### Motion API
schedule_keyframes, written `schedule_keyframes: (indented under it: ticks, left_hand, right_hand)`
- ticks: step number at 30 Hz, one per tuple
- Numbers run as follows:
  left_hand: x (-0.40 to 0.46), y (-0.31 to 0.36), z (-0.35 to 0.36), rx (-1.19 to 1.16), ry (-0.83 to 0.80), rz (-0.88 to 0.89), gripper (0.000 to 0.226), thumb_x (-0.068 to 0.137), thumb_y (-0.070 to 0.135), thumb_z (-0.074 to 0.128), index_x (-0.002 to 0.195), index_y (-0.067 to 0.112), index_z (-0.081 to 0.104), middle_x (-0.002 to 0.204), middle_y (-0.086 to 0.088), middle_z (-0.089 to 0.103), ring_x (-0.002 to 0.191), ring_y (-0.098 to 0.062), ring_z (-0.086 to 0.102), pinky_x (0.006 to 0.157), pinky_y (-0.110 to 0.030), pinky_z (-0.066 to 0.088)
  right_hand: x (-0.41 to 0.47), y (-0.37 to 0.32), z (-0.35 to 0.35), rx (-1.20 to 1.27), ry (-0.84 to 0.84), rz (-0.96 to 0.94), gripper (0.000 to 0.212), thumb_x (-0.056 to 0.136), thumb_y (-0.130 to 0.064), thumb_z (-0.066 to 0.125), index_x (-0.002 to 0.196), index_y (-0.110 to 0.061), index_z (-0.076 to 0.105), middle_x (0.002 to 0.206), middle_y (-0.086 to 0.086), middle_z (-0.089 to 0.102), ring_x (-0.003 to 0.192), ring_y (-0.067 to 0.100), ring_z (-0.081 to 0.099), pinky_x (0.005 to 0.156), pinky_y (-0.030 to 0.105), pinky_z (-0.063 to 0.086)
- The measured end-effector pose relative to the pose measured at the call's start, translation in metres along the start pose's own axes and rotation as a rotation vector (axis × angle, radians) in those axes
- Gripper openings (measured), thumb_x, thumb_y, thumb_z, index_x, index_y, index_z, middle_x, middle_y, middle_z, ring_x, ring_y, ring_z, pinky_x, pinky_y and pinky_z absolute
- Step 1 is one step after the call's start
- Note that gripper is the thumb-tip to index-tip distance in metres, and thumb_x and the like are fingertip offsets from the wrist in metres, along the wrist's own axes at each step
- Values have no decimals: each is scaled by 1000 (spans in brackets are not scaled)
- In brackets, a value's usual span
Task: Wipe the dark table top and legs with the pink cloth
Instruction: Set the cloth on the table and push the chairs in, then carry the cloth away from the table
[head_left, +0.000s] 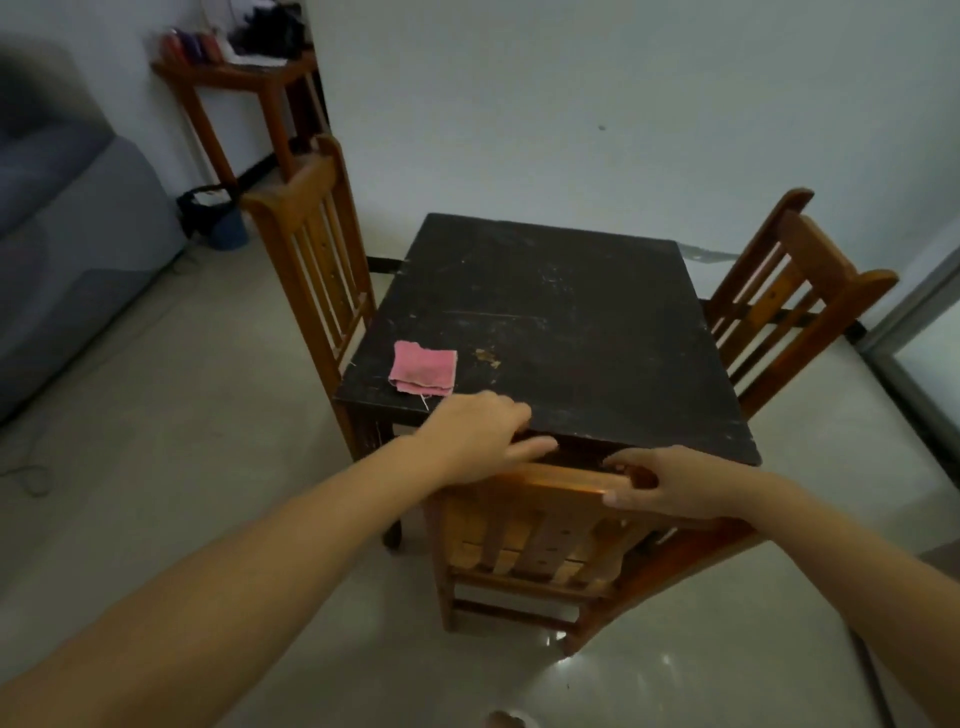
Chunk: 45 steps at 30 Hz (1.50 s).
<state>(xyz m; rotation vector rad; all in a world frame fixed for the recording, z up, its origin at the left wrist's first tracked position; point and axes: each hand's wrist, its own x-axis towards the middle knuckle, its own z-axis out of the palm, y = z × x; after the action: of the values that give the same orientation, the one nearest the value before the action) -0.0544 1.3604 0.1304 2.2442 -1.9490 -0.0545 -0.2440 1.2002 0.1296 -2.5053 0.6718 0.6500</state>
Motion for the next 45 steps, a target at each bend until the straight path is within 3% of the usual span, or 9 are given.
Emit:
schedule_keyframes:
  ticks: [6,12,18,24,26,29,35,40,45]
  left_hand:
    - [-5,-113,-12,-82,19,-334,36,93,51,34,94,21,55,86,5,54,74,-8,52,65,-26,46]
    - [-14,-223,59,-220,-93,-710,41,93,40,43,125,15,48,125,-8,53,111,-19,51,93,-33,44]
    - [1,-263,105,-143,-246,-587,57,95,43,36,145,21,19,154,-3,17,141,-19,14,114,-36,15]
    - [7,-286,157,-72,-218,-561,56,97,46,26,146,21,16,156,-2,6,143,-18,3,114,-35,7]
    - [2,-290,169,-51,-151,-527,59,94,49,17,145,19,21,154,-4,13,142,-19,8,111,-33,9]
    - [0,-290,170,-102,-177,-506,65,90,53,8,146,20,15,155,-2,6,140,-14,-7,112,-32,7]
    - [-22,-316,125,-182,-209,-543,55,97,44,24,146,20,14,156,0,8,142,-16,3,116,-35,11]
    - [-120,-374,88,-183,-50,-812,79,80,57,5,141,13,32,149,-8,29,137,-23,27,109,-35,23]
    - [-251,-432,59,-171,53,-1136,85,75,59,2,140,14,33,148,-6,32,137,-22,28,109,-35,24]
  right_hand:
    - [74,-67,-61,138,208,-143,39,92,-51,44,123,-30,52,110,-11,59,97,4,57,80,19,45]
    - [217,-132,-56,100,148,-97,42,98,-43,37,125,-14,52,125,8,58,109,22,57,94,36,46]
    - [339,-175,-2,253,259,127,74,90,-61,38,149,-23,13,156,10,15,143,29,13,115,51,17]
    - [380,-179,45,89,402,202,75,91,-60,36,149,-26,2,158,6,10,145,25,3,113,54,0]
    - [384,-172,57,9,487,157,67,93,-52,38,149,-24,13,157,8,17,145,26,8,114,53,1]
    - [385,-165,59,-14,530,59,57,94,-34,45,146,-24,25,154,3,26,144,23,15,115,48,4]
    - [396,-200,28,286,482,-110,50,91,-2,48,137,-20,45,142,2,44,133,18,37,113,32,26]
    - [429,-315,17,224,437,-463,48,91,0,50,137,-16,45,140,3,46,131,19,39,107,26,31]
    - [462,-473,46,185,348,-819,43,82,3,53,125,-3,57,124,16,59,117,32,53,103,26,30]
